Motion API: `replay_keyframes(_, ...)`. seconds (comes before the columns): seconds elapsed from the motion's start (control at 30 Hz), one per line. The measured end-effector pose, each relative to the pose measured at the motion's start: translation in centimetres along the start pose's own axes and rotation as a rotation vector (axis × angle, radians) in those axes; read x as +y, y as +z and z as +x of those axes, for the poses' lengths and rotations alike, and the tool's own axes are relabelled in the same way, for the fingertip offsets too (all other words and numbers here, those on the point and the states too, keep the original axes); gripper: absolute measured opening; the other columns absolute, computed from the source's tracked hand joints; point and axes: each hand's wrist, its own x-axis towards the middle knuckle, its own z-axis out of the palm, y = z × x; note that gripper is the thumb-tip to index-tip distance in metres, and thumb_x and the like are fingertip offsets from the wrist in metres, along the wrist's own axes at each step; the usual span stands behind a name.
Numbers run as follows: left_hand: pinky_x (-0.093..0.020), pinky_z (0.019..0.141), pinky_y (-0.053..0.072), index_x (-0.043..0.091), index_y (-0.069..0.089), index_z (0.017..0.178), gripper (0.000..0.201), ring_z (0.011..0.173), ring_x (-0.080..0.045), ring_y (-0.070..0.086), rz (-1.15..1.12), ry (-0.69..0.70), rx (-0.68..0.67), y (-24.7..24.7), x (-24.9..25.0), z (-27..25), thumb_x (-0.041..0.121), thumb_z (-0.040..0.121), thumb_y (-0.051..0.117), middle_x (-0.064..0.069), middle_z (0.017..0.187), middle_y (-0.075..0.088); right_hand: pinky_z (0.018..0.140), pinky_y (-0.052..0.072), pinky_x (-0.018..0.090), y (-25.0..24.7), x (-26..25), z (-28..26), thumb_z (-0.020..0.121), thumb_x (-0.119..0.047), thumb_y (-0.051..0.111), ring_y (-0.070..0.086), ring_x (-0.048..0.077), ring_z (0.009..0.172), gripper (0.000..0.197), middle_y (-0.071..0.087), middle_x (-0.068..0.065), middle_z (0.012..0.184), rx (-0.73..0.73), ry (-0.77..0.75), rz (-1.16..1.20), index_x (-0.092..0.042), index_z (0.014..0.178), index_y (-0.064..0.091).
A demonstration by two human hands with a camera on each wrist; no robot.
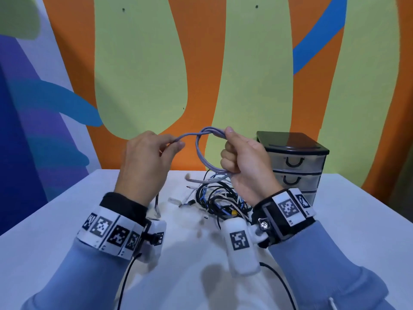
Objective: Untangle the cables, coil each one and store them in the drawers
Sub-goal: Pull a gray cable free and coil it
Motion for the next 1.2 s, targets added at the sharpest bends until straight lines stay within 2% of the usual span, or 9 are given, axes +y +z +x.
replay_keyframes(0.13, -0.045, 0.078, 0.065, 0.015, 0.080, 0.095, 0.015, 0.071, -0.009, 0.078, -0.385, -0.122, 0.144, 0.4, 1.1, -0.1, 0.023, 0.102, 0.070, 0.000, 0.077, 0.077, 0.037, 0.019, 0.016, 1.4, 1.4, -0.5, 0.110, -0.023, 0.051, 0.018, 0.003, 0.044, 0.028, 0.018, -0.008, 0.060, -0.031, 0.083, 0.101, 0.000, 0.108, 0.066)
replay_keyframes(0.33, -0.042, 0.104, 0.059, -0.010, 0.071, 0.112, 0.034, 0.111, -0.038, 0.075, -1.134, -0.387, -0.079, 0.5, 4.2, -0.5, -0.014, 0.096, 0.041, -0.026, 0.109, 0.078, 0.044, 0.026, 0.018, 2.3, 2.5, -1.0, 0.113, -0.036, 0.043, 0.023, 0.008, 0.051, 0.037, 0.026, -0.006, 0.063, -0.025, 0.003, -0.134, -0.016, 0.082, 0.049)
replay_keyframes(0.53, -0.036, 0.101, 0.058, 0.005, 0.069, 0.129, 0.046, 0.115, -0.031, 0.074, -1.147, -0.302, -0.145, 0.7, 3.9, -0.7, -0.004, 0.085, 0.078, -0.019, 0.117, 0.078, 0.077, 0.045, 0.024, 1.4, 2.7, -1.4, 0.113, -0.043, 0.036, 0.061, 0.005, 0.082, 0.048, 0.067, -0.010, 0.087, 0.009, -0.264, -0.629, -0.011, 0.091, 0.064)
replay_keyframes(0.67, -0.031, 0.096, 0.057, 0.003, 0.063, 0.136, 0.051, 0.114, -0.034, 0.075, -1.216, -0.346, -0.140, 0.8, 3.9, -0.8, -0.020, 0.091, 0.064, -0.024, 0.115, 0.077, 0.092, 0.052, 0.034, 1.1, 3.1, -1.1, 0.112, -0.048, 0.036, 0.068, 0.010, 0.094, 0.046, 0.073, -0.007, 0.091, 0.010, -0.274, -0.621, -0.018, 0.096, 0.069)
replay_keyframes(0.73, -0.029, 0.091, 0.058, 0.003, 0.061, 0.140, 0.054, 0.110, -0.034, 0.075, -1.301, -0.382, -0.135, 0.6, 4.0, -0.7, -0.021, 0.091, 0.062, -0.026, 0.114, 0.076, 0.089, 0.053, 0.044, 1.1, 3.2, -1.1, 0.112, -0.048, 0.038, 0.066, 0.018, 0.085, 0.047, 0.067, 0.001, 0.083, -0.012, -0.265, -0.565, -0.014, 0.096, 0.066)
replay_keyframes(0.87, -0.029, 0.090, 0.059, 0.005, 0.057, 0.144, 0.059, 0.107, -0.033, 0.076, -1.377, -0.385, -0.129, 0.6, 3.9, -0.5, -0.019, 0.090, 0.063, -0.027, 0.107, 0.077, 0.067, 0.049, 0.027, 1.7, 2.7, -1.5, 0.112, -0.041, 0.042, 0.048, 0.017, 0.072, 0.043, 0.049, -0.002, 0.073, -0.042, -0.199, -0.366, -0.009, 0.090, 0.060)
replay_keyframes(0.97, -0.032, 0.091, 0.060, 0.009, 0.057, 0.145, 0.058, 0.107, -0.033, 0.077, -1.259, -0.344, -0.141, 0.2, 3.6, -0.4, -0.016, 0.093, 0.065, -0.024, 0.108, 0.078, 0.068, 0.053, 0.036, 2.0, 2.4, -1.5, 0.112, -0.039, 0.044, 0.037, 0.015, 0.064, 0.041, 0.035, 0.002, 0.070, -0.074, -0.149, -0.244, -0.018, 0.084, 0.065)
replay_keyframes(1.07, -0.031, 0.087, 0.060, 0.023, 0.063, 0.142, 0.058, 0.105, -0.021, 0.076, -0.698, -0.084, -0.082, 0.2, 2.8, -0.6, -0.007, 0.093, 0.072, -0.005, 0.111, 0.079, 0.066, 0.056, 0.038, 1.6, 2.2, -1.1, 0.111, -0.038, 0.048, 0.029, 0.017, 0.058, 0.038, 0.029, 0.007, 0.063, -0.049, -0.188, -0.316, -0.013, 0.083, 0.058)
replay_keyframes(1.2, -0.027, 0.089, 0.050, 0.031, 0.073, 0.124, 0.052, 0.107, -0.017, 0.053, -0.154, 0.250, -0.003, 1.1, 2.3, -1.0, -0.003, 0.085, 0.076, -0.003, 0.117, 0.049, 0.060, 0.057, 0.030, 0.9, 2.2, -1.0, 0.111, -0.036, 0.048, 0.041, 0.015, 0.052, 0.039, 0.044, 0.007, 0.057, -0.073, -0.121, -0.383, -0.011, 0.084, 0.060)
